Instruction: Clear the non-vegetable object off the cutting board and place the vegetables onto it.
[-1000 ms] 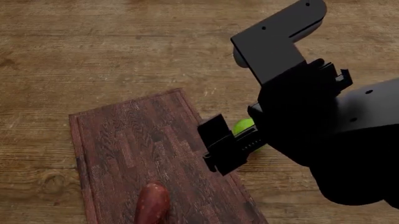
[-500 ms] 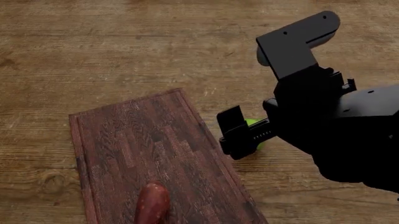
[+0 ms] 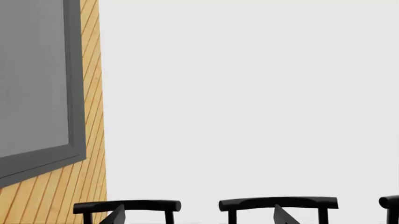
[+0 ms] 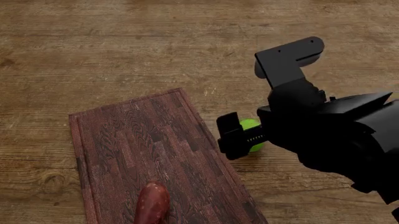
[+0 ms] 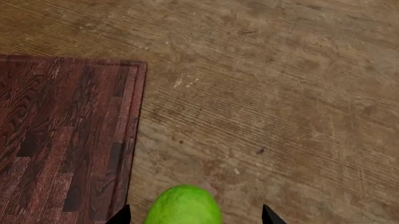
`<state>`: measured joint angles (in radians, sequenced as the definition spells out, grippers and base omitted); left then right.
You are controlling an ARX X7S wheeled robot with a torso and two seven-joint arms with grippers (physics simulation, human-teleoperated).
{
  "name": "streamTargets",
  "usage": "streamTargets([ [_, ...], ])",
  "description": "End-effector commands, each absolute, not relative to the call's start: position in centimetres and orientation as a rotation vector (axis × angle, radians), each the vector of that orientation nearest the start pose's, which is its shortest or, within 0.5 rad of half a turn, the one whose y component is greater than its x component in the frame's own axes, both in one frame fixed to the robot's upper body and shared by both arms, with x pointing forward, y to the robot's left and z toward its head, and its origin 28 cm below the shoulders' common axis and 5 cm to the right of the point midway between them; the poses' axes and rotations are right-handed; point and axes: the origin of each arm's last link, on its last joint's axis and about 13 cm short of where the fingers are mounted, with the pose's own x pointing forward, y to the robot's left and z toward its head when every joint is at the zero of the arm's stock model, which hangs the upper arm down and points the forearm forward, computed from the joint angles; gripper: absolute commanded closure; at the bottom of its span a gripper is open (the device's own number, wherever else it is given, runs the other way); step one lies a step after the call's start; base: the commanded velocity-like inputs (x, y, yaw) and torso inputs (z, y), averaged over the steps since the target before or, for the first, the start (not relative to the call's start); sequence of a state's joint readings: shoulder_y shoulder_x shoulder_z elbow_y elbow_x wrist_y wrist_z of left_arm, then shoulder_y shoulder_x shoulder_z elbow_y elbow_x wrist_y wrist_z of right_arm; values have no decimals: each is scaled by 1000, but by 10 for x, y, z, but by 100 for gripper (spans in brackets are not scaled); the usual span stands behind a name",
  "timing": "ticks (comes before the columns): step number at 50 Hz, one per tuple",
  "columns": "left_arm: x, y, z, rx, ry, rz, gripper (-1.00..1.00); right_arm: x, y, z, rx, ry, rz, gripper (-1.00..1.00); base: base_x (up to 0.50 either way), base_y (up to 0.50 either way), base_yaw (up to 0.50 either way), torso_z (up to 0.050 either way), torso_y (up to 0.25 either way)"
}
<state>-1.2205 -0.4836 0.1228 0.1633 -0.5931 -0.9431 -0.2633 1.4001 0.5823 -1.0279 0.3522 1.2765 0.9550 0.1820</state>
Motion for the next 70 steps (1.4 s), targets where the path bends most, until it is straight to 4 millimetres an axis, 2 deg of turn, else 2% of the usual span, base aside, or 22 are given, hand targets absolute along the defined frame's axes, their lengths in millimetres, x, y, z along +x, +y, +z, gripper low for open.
streamTargets([
  [1, 310, 281, 345, 66, -361, 67, -100, 358, -141, 219, -158, 603, 373, -100, 0, 0, 0, 0, 0],
  [27, 311, 281, 344, 67, -361, 67, -100, 353, -146, 205, -141, 649, 368, -100, 0, 0, 0, 0, 0],
  [28, 311, 281, 344, 67, -360, 67, -100, 353, -146, 204, -139, 651, 370, 100, 0, 0, 0, 0, 0],
  [37, 310, 280, 345, 74, -363, 66, -100, 350, -146, 206, -145, 641, 368, 100, 0, 0, 0, 0, 0],
  [46, 308, 280, 346, 69, -367, 62, -100, 332, -137, 237, -216, 569, 410, 100, 0, 0, 0, 0, 0],
  [51, 306, 279, 347, 70, -369, 58, -100, 325, -132, 242, -242, 550, 433, 100, 0, 0, 0, 0, 0],
  [59, 307, 278, 347, 74, -369, 57, -100, 319, -116, 248, -285, 529, 510, 100, 0, 0, 0, 0, 0],
  [70, 308, 279, 349, 69, -372, 56, -100, 324, -95, 257, -321, 501, 609, 100, 0, 0, 0, 0, 0],
])
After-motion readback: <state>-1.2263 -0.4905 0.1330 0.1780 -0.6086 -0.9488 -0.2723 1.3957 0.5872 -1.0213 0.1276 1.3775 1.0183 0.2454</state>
